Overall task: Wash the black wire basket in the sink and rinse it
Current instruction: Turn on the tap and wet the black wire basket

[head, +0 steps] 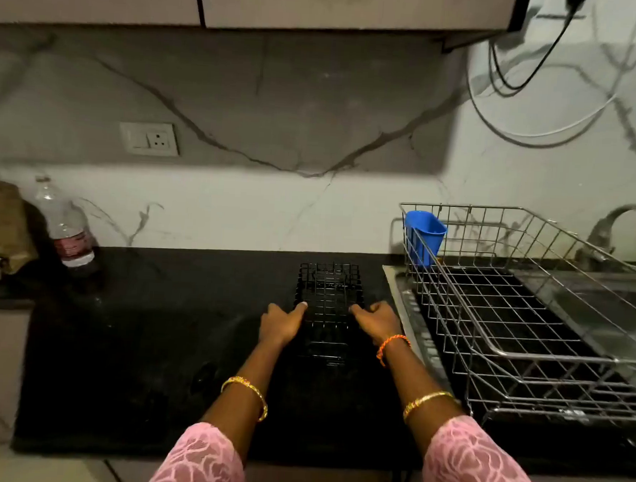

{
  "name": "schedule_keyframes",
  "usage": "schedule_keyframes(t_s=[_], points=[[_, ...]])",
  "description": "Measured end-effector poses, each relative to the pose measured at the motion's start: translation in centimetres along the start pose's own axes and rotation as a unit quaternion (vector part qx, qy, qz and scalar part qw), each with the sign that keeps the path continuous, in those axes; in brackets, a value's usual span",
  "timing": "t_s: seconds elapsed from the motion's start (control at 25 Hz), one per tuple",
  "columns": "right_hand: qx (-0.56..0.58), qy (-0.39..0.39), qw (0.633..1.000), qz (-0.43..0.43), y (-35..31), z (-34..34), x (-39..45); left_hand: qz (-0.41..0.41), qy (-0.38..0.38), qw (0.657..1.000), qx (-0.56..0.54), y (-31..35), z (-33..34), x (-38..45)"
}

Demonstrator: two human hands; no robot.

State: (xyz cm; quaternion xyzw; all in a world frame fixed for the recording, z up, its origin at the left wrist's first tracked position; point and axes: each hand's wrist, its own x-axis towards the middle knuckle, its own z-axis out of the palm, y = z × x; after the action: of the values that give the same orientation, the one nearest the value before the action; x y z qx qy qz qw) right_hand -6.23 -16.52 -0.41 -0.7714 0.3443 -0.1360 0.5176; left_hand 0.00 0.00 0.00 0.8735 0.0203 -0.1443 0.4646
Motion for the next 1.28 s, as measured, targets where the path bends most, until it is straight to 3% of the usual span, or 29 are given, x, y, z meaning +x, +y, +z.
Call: schedule_keyframes(t_s=[0.12,0.28,0.44,0.6,0.72,0.88,1.08,1.28], points=[[0.036,-0.107,0.984,0.139,0.7,1.3,0.8,-0.026,-0.094,0.99,-0.105,0.1,0.9,1.6],[0.097,-0.144,0.968,0.183,1.2,2.0,2.3,-0.052,-0.101,0.981,-0.158,-0.6,2.1,2.7],[0.048,-0.134,0.982,0.126,0.7,1.7,3.0,-0.039,-0.08,0.979,-0.185,-0.6,2.4,2.4],[0.079,-0.134,0.981,0.119,0.3,0.4,1.4,-0.054,-0.039,0.959,-0.276,-0.5,1.9,1.1],[0.102,-0.119,0.984,0.083,-0.5,-1.5,-0.5,-0.073,0.0,0.965,-0.252,-0.7,0.2,-0.3],[0.109,-0.058,0.992,-0.017,-3.4,-6.2,-5.2,-0.074,-0.178,0.943,-0.27,3.0,-2.8,-5.5],[0.11,-0.02,0.982,-0.151,-8.3,-15.7,-12.2,0.038,-0.134,0.927,-0.348,10.5,-3.9,-13.7],[0.141,0.009,0.971,-0.194,-6.5,-29.9,-17.3,0.11,-0.204,0.886,-0.401,16.3,1.3,-24.5]])
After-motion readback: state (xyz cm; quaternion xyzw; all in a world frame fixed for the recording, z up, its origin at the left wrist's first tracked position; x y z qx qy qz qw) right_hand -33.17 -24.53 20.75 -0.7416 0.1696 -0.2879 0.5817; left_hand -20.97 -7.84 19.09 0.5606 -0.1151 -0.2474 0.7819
